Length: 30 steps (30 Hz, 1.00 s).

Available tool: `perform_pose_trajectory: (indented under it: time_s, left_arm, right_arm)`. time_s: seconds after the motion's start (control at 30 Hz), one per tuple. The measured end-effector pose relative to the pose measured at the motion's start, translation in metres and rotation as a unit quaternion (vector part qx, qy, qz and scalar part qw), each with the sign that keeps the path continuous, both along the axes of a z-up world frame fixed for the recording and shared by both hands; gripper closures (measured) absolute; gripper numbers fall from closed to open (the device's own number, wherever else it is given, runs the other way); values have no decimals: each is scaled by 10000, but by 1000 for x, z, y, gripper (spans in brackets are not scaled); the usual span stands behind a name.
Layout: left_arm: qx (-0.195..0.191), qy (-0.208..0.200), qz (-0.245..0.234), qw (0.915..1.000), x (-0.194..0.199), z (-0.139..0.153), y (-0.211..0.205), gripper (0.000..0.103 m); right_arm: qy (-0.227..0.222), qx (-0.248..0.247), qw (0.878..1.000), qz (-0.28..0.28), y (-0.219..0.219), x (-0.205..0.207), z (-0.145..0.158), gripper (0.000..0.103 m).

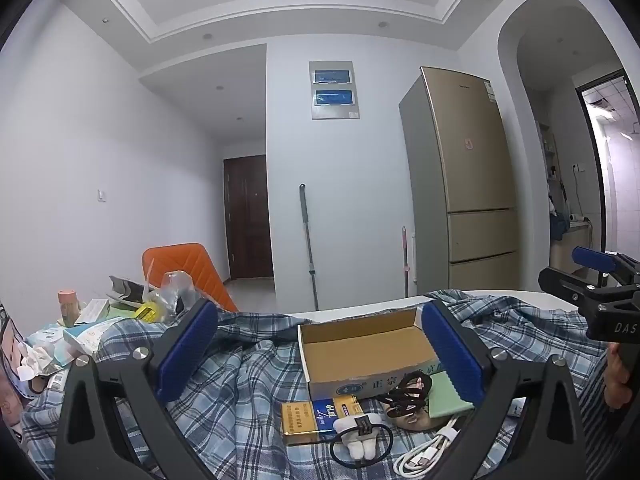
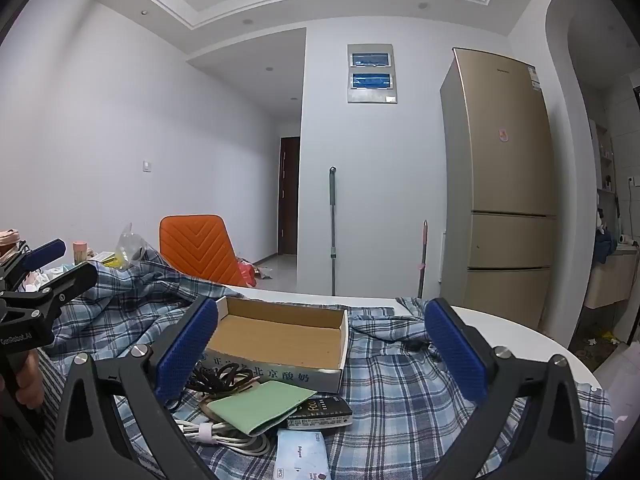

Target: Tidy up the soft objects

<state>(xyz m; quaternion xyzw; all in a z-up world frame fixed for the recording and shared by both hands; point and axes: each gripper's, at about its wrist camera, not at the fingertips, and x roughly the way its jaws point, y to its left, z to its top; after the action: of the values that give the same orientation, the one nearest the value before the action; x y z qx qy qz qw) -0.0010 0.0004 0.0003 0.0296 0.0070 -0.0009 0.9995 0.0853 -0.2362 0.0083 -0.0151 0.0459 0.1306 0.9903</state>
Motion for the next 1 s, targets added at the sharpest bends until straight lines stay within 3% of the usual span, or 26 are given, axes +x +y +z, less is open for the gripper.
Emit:
perform_pose_trajectory:
  time_s: [0.07,0.37,1.0]
  left_arm:
    - [-38,214,1,9998,3,0,1,0]
    - [42,113,-70,9999,12,2,5,0]
    - [60,47,-56,10000,-1,1,-3,0]
  right_arm:
    - [-12,-4,10000,-5,0,-1,0,0]
    - [-183,-136,9997,-128,5,-9,2,0]
    - [-62,-184,9998,-109,7,-3,-3,0]
